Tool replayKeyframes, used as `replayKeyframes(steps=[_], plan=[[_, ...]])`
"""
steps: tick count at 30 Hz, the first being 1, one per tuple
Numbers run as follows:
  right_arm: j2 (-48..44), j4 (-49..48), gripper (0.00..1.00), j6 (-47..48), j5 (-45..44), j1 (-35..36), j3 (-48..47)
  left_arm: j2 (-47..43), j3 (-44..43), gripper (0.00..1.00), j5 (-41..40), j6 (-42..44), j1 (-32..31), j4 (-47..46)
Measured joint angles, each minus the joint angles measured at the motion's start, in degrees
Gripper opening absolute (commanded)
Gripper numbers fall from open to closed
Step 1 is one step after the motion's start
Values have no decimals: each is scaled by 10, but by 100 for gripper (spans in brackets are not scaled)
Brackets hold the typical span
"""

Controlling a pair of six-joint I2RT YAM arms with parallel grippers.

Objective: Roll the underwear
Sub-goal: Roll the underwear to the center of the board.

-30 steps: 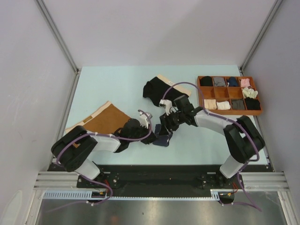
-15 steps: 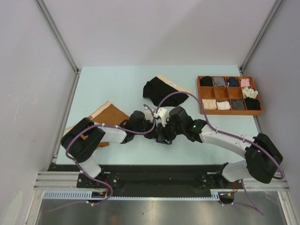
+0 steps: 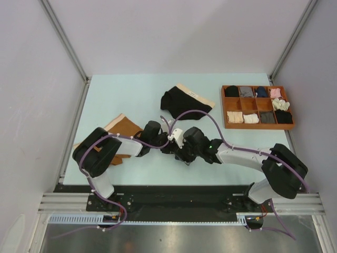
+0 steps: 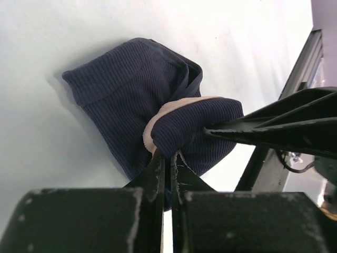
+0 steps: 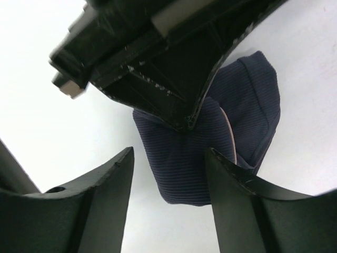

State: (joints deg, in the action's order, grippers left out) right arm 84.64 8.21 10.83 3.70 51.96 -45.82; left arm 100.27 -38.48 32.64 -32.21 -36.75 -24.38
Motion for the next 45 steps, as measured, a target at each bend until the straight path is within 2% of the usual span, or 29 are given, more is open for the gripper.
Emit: replayKeyframes(steps=[6, 18, 23, 30, 42, 45], plan=[[-4, -37, 65, -12, -9, -12, 31, 7, 0, 0, 17, -9, 8, -7], [-113, -63, 65, -45, 16, -56, 94, 14, 0, 0, 36, -23, 16, -15], [-129, -61, 63, -39, 6, -26, 93, 16, 0, 0, 41, -24, 19, -11], [-81, -40, 62, -19, -19, 26, 77, 16, -5, 0, 46, -30, 26, 5], [39, -16, 63, 9, -73, 30, 9, 17, -11, 0, 53, -30, 37, 23], [60, 6, 59, 8, -80, 30, -16, 17, -13, 0, 54, -30, 41, 28]])
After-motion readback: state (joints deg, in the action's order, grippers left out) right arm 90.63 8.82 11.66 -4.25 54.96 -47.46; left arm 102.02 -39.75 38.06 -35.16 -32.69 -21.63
